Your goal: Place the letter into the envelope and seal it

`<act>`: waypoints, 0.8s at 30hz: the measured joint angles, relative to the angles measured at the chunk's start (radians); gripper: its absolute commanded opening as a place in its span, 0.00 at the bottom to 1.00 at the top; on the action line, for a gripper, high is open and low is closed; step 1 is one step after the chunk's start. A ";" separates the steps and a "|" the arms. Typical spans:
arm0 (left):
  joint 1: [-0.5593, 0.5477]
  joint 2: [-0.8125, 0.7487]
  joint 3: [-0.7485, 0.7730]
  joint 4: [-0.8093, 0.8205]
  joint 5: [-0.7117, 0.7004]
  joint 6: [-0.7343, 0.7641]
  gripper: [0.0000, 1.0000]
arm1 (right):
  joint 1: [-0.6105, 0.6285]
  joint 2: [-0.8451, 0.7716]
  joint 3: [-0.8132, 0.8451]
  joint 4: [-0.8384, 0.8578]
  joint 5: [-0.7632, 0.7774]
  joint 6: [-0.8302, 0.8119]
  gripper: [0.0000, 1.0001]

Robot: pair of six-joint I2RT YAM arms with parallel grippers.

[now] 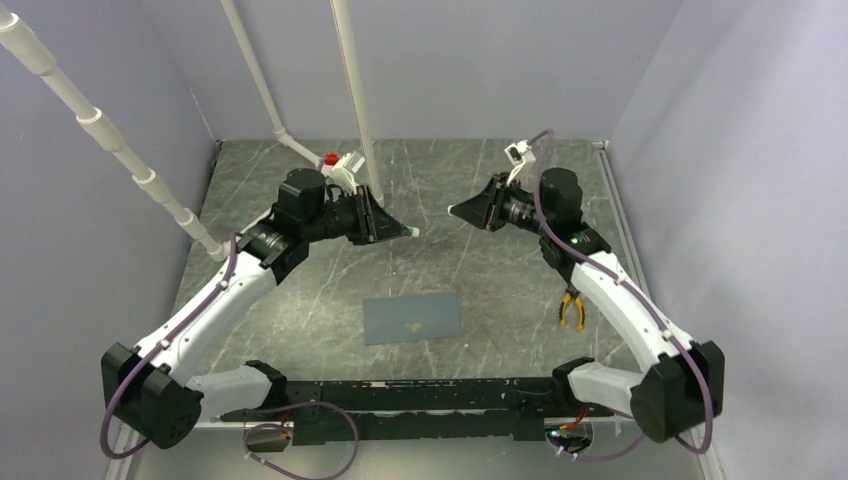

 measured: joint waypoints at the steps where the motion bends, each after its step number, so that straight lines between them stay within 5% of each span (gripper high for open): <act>1: 0.003 0.014 0.000 0.023 0.034 -0.018 0.02 | 0.000 -0.034 -0.024 0.065 -0.055 0.031 0.00; 10: 0.014 0.100 0.000 0.211 0.244 -0.143 0.03 | 0.030 -0.122 -0.109 0.230 -0.312 0.091 0.00; 24: 0.014 0.111 0.000 0.285 0.313 -0.173 0.02 | 0.087 -0.124 -0.081 0.122 -0.316 -0.017 0.00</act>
